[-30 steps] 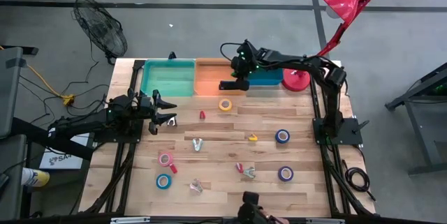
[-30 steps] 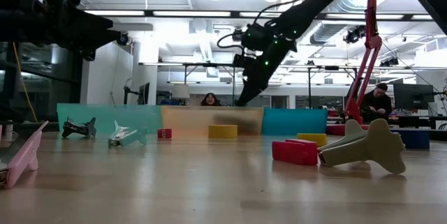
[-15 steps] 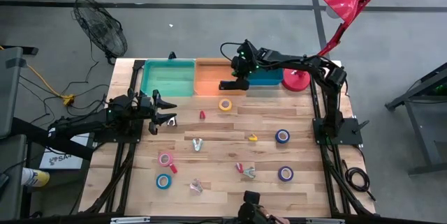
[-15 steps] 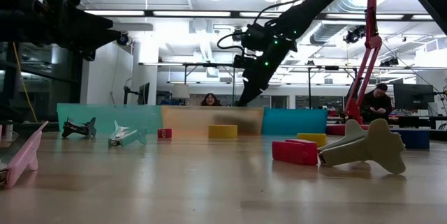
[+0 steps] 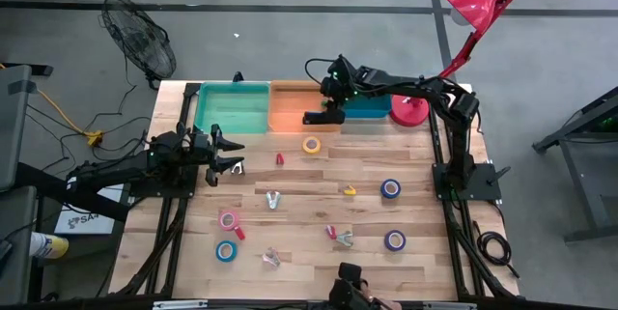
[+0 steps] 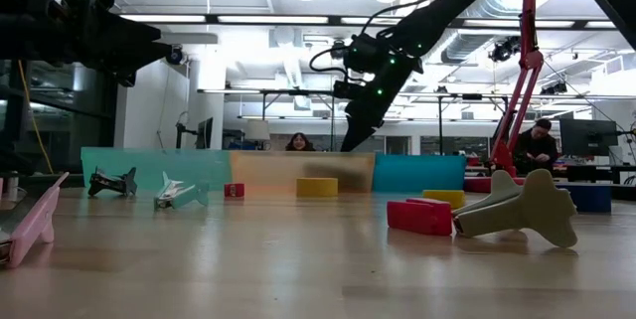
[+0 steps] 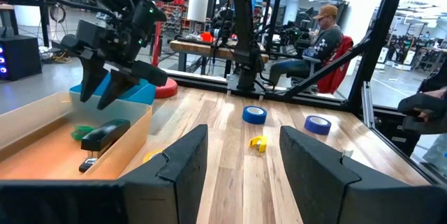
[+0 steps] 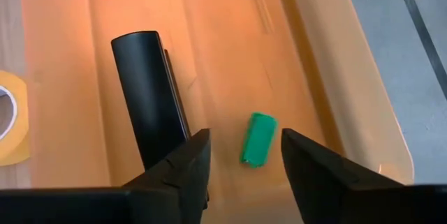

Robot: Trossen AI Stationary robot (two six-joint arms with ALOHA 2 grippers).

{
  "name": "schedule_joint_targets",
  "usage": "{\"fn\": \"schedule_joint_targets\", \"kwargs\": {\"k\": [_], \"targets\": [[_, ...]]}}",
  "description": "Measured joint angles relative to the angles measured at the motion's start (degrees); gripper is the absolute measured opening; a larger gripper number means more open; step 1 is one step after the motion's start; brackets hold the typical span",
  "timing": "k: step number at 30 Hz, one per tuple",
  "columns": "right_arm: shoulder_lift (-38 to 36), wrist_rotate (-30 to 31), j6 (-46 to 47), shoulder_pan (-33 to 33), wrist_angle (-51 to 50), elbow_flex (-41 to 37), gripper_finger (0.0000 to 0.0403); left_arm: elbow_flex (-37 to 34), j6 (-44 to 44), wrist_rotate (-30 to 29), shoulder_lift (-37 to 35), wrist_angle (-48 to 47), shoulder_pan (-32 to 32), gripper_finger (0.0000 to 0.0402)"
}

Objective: Pick and place Stapler, Stapler remover, tape
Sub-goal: Put the small yellow stapler into the orange bin

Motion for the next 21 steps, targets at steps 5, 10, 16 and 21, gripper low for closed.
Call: {"fn": "schedule_joint_targets", "kwargs": {"k": [5, 10, 16, 21], "targets": [[0.0, 0.0, -0.4, 0.0, 0.0, 0.0, 0.0192, 0.0, 0.0, 0.0, 0.0, 0.0, 0.0, 0.0177], [-0.1, 0.0, -0.6, 0.0, -0.7, 0.0, 0.0201, 0.0, 0.0, 0.0, 0.0, 0.0, 0.0, 0.0177], [-2.4, 0.2, -1.2, 0.0, -4.3, 0.0, 0.0200, 0.0, 0.0, 0.0, 0.0, 0.0, 0.0, 0.0177], [-6.1, 0.0, 0.3, 0.2, -8.0, 0.0, 0.0201, 0.0, 0.0, 0.0, 0.0, 0.0, 0.0, 0.0177]]}}
